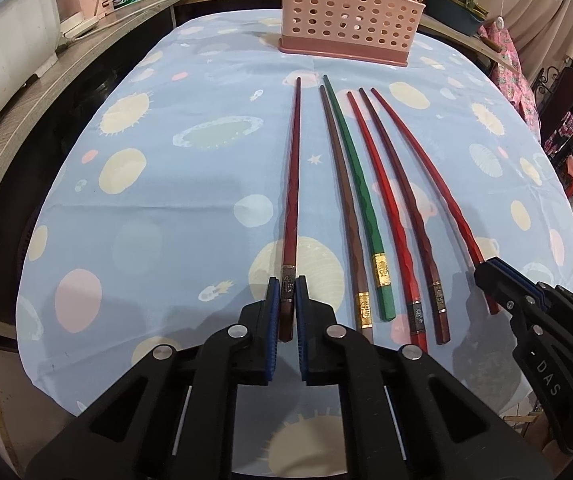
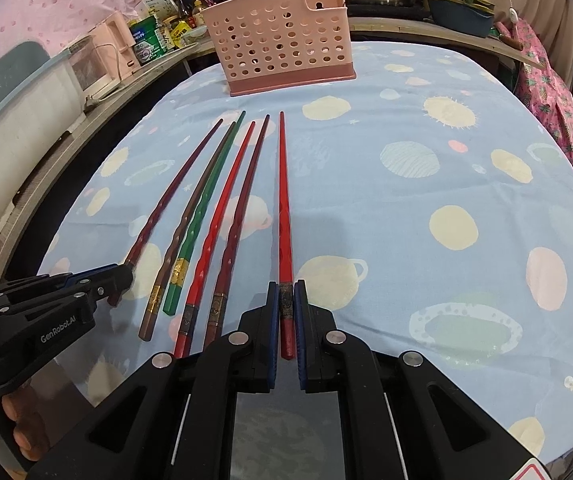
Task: Organize utensils
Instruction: 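Grasp a dark red chopstick with the left tool while the right tool holds its red chopstick, then lift both held chopsticks and carry them over the pink basket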
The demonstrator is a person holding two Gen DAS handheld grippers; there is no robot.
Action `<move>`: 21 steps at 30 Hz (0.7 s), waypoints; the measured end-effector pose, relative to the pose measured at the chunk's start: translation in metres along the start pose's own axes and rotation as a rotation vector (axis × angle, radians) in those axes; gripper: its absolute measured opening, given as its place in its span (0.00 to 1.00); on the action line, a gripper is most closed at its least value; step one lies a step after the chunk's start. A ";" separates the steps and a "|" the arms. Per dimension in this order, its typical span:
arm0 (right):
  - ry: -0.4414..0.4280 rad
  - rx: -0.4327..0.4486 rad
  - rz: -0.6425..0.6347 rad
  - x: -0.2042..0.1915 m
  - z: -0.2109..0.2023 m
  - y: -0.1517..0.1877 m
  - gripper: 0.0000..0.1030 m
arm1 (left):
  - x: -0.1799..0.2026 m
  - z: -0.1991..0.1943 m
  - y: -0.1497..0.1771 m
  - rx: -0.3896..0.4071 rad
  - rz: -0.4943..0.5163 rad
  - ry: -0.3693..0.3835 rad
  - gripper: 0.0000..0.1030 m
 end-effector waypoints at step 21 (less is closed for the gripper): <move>-0.030 0.250 0.004 0.003 -0.078 -0.087 0.07 | -0.017 -0.066 -0.062 0.139 -0.091 0.063 0.07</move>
Point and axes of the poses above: each gripper's, at about its wrist camera, not at the fingertips, and z roughly the way its jaws point, x to its right, y to its underside, the point moved 6 cm from there along z, roughly the way its jaws point, and after that the axes turned 9 degrees about -y, right-handed, at the moved point
